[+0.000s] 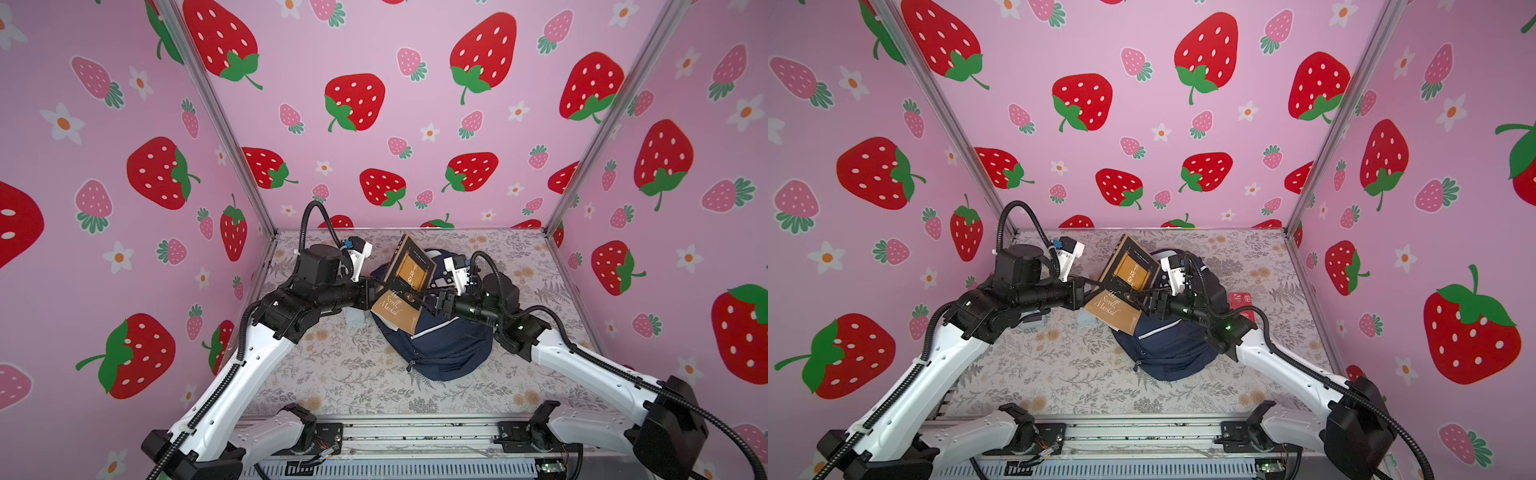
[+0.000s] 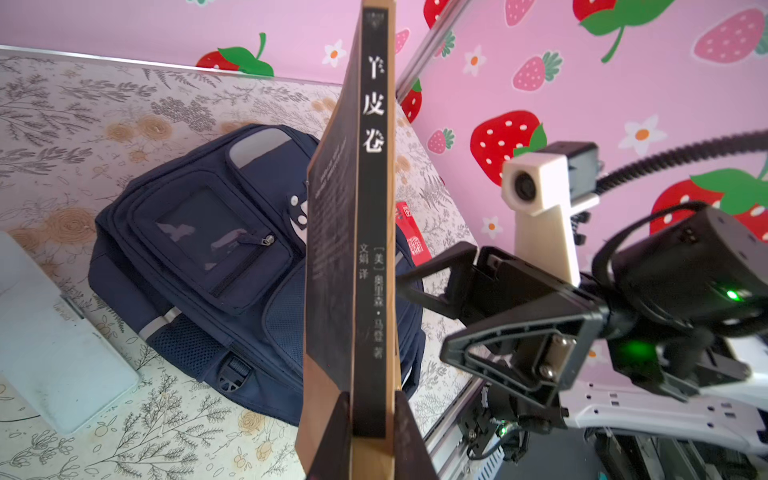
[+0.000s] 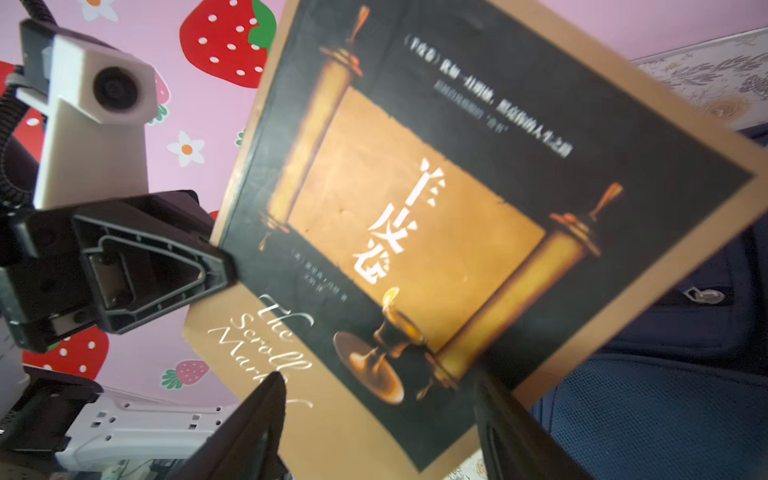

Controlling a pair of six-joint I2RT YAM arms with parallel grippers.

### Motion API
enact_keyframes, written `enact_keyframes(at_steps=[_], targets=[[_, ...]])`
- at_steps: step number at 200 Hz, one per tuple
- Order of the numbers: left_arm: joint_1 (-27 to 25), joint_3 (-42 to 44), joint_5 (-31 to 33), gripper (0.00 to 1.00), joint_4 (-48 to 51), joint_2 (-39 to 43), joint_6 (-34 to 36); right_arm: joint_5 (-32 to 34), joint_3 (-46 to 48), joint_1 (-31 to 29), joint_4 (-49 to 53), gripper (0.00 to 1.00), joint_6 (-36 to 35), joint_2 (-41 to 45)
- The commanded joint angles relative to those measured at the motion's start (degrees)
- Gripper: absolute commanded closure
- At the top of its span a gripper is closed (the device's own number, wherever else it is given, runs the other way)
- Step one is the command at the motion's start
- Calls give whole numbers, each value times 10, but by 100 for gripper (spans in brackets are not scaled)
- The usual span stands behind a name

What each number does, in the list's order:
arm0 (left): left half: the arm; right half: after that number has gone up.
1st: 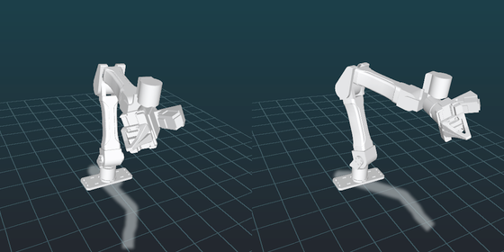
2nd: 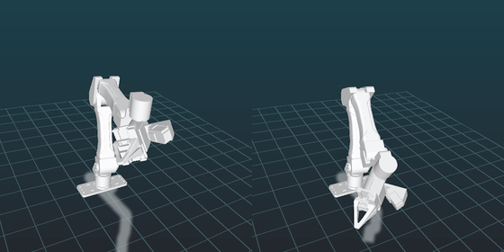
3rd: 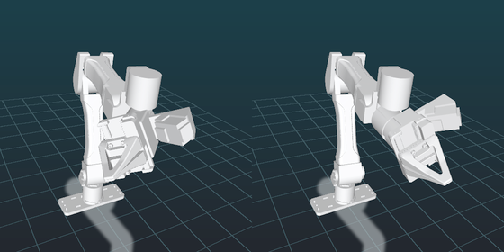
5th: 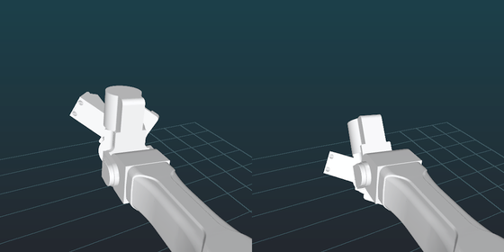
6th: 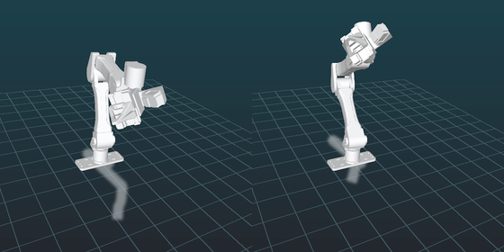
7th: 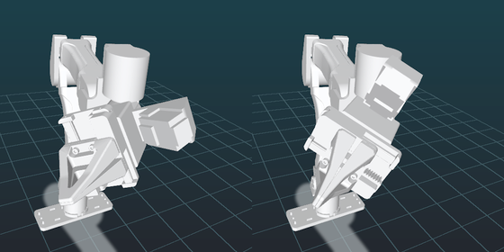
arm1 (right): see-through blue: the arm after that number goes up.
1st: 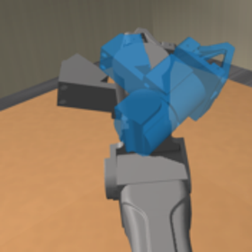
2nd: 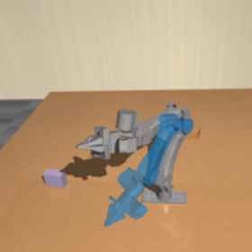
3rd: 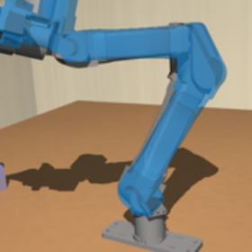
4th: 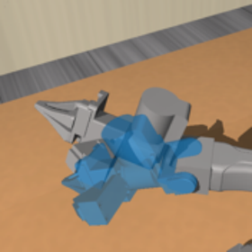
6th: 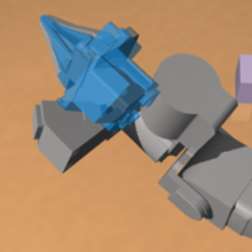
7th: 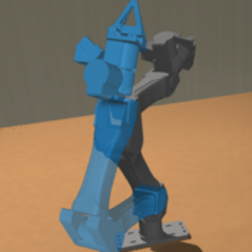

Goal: Pack the student bag
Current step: 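Lift the brown book with the left gripper toward the right gripper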

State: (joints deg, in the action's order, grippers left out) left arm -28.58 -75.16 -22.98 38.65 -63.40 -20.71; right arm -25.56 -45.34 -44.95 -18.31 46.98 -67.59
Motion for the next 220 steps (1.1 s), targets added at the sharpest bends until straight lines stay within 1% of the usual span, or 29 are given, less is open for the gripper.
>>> enact_keyframes(at_steps=[1, 30, 68, 90, 116, 137, 155, 193, 220], targets=[[-7, -47, -24, 100, -3, 13, 19, -32, 30, 18, -103, 25, 45, 15], [-7, -73, -56, 100, -26, 24, -6, -65, 66, 34, -207, 21, 86, 11], [-7, -95, -89, 100, -71, 37, -47, -79, 66, 42, -284, 17, 112, -4], [-7, -95, -110, 100, -119, 45, -75, -96, 73, 44, -369, 16, 148, -27], [-7, -102, -135, 100, -166, 47, -112, -109, 75, 43, -442, 15, 183, -48], [-7, -81, -143, 100, -224, 57, -151, -131, 73, 44, -516, 15, 217, -60], [-7, -61, -153, 100, -271, 63, -186, -141, 69, 43, -545, 13, 222, -58], [-7, -26, -161, 100, -333, 67, -241, -153, 50, 43, -567, 11, 224, -47], [-7, -14, -156, 100, -342, 69, -253, -163, 30, 43, -576, 12, 232, -46]])
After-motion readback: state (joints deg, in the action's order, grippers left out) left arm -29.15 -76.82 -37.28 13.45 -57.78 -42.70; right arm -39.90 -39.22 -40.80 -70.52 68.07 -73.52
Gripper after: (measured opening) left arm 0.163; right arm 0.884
